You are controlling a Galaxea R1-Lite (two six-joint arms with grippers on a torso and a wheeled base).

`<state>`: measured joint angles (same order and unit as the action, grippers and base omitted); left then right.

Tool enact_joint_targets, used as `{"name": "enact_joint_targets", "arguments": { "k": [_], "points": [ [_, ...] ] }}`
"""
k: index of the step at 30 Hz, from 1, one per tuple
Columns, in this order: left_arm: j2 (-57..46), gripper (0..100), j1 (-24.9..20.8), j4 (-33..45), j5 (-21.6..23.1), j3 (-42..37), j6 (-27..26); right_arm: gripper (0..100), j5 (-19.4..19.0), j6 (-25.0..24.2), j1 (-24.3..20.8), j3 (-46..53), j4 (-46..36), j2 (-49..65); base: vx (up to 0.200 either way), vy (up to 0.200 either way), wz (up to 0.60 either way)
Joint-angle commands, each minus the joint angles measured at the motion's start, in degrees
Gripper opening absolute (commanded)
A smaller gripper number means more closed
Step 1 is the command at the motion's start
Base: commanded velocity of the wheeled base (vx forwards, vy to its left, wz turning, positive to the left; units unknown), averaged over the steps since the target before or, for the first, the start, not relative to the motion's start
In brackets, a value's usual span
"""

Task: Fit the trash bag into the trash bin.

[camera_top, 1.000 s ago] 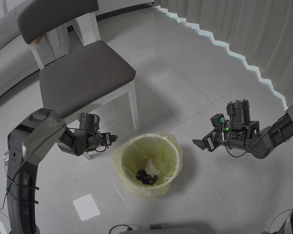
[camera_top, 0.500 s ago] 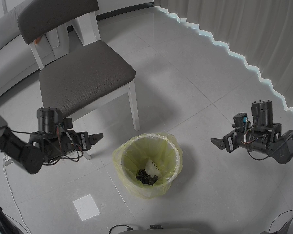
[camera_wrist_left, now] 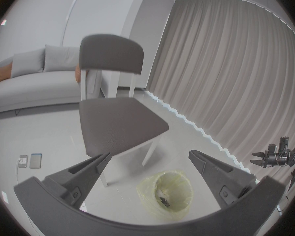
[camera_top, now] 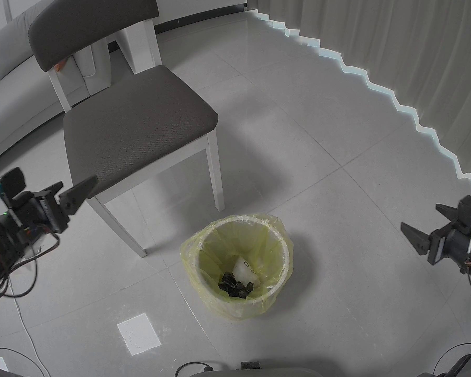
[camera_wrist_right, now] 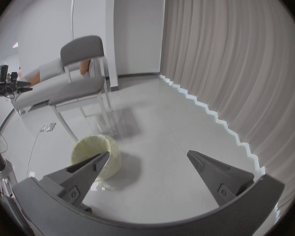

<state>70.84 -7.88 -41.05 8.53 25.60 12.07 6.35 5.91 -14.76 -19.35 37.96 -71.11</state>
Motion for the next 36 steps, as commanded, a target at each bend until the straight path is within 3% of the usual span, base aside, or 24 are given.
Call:
{"name": "enact_joint_targets", "arguments": {
  "k": [1,6,10,15,18,22,25,28,32,34,36],
  "points": [
    [-26.54,100,3.04,8.97,-0.36,-3.54,-0.38,100,0.94,-2.31,2.37,11.26,0.18,26.28,0.000,0.000,0.00],
    [-41.22,100,3.57,23.91,-0.36,-2.92,-0.29,100,-0.02,-2.57,8.17,15.57,-1.75,36.65,0.000,0.000,0.00],
    [-51.59,100,3.57,33.22,-0.36,-3.72,-0.20,100,-1.34,-2.84,9.67,19.35,-5.44,44.83,0.000,0.000,0.00],
    [-62.75,100,3.57,42.89,-1.41,-4.95,-0.38,100,-2.48,-7.23,13.18,19.35,-16.16,56.25,0.000,0.000,0.00],
    [-65.83,100,3.66,47.02,-3.08,-4.95,-0.47,100,-5.82,-7.85,16.08,19.08,-22.23,63.37,0.000,0.000,0.00],
    [-65.74,100,3.66,46.93,-9.50,-5.21,-0.56,100,-7.23,-8.72,17.31,19.35,-23.90,67.15,0.000,0.000,0.00],
    [-65.74,100,3.66,47.20,-10.47,-6.00,-1.17,100,-7.85,-10.31,17.31,19.35,-24.95,67.15,0.000,0.000,0.00],
    [-65.65,100,3.66,47.20,-11.26,-10.31,-4.60,100,-10.22,-10.39,15.03,19.35,-29.35,69.09,0.000,0.000,0.00],
    [-66.27,100,4.71,43.86,-14.33,-19.10,-7.41,100,-10.22,-8.55,14.59,19.35,-33.22,71.11,0.000,0.000,0.00],
    [-70.66,100,8.23,39.38,-11.96,-25.16,-11.28,100,-10.13,-9.96,14.59,19.35,-33.13,71.11,0.000,0.000,0.00],
    [-70.84,100,8.14,39.20,-9.50,-25.60,-10.57,100,-10.13,-10.04,14.59,19.35,-33.13,71.02,0.000,0.000,0.00]
  ]
}}
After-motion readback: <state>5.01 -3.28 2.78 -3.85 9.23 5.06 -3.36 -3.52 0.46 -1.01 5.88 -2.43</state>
